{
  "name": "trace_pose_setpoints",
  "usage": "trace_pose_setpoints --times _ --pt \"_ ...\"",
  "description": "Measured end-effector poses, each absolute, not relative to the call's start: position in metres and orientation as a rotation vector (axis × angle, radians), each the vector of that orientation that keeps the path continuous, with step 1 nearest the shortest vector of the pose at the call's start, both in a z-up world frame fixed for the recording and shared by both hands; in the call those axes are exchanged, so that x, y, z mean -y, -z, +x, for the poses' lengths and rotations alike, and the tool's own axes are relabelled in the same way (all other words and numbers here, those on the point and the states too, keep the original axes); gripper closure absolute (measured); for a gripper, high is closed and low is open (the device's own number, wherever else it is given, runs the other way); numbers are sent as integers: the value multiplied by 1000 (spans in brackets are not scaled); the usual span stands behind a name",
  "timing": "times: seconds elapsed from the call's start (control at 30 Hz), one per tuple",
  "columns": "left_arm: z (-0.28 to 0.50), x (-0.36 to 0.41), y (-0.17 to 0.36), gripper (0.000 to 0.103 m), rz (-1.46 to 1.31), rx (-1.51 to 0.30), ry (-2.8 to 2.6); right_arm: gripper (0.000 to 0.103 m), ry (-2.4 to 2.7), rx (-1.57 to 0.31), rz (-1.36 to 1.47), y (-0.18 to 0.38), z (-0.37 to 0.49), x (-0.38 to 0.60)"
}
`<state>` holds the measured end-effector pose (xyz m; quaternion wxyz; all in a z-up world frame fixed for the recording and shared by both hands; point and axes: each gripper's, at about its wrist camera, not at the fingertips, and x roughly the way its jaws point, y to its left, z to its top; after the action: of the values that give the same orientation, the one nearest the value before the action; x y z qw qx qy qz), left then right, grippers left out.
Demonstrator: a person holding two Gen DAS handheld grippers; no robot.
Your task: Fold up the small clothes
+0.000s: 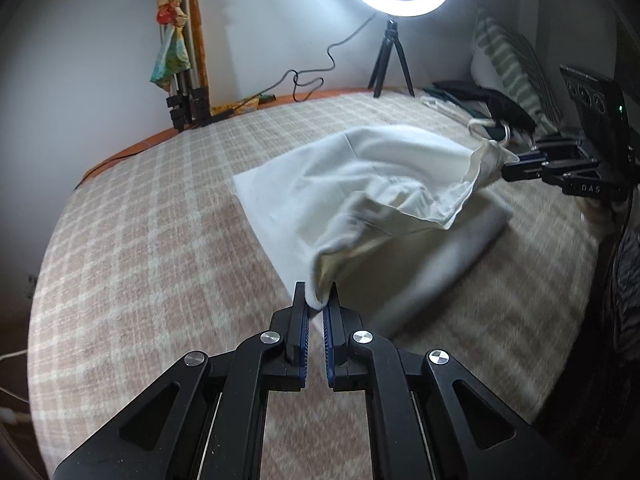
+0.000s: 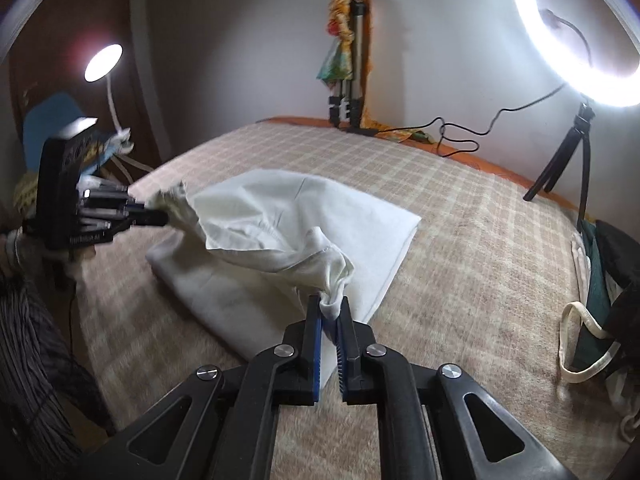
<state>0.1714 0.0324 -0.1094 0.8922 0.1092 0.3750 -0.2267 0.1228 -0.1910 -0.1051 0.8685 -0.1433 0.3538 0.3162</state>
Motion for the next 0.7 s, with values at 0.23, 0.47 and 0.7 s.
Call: trace_pose_setpoints --times 0.23,0.47,0.7 --pt "147 -48 101 96 248 -789 478 82 -688 -729 -320 102 96 213" --pt "140 -20 86 67 325 -688 528 65 -745 -650 -324 90 85 206" --pt "145 19 100 67 494 -682 553 60 -744 -625 -581 116 77 161"
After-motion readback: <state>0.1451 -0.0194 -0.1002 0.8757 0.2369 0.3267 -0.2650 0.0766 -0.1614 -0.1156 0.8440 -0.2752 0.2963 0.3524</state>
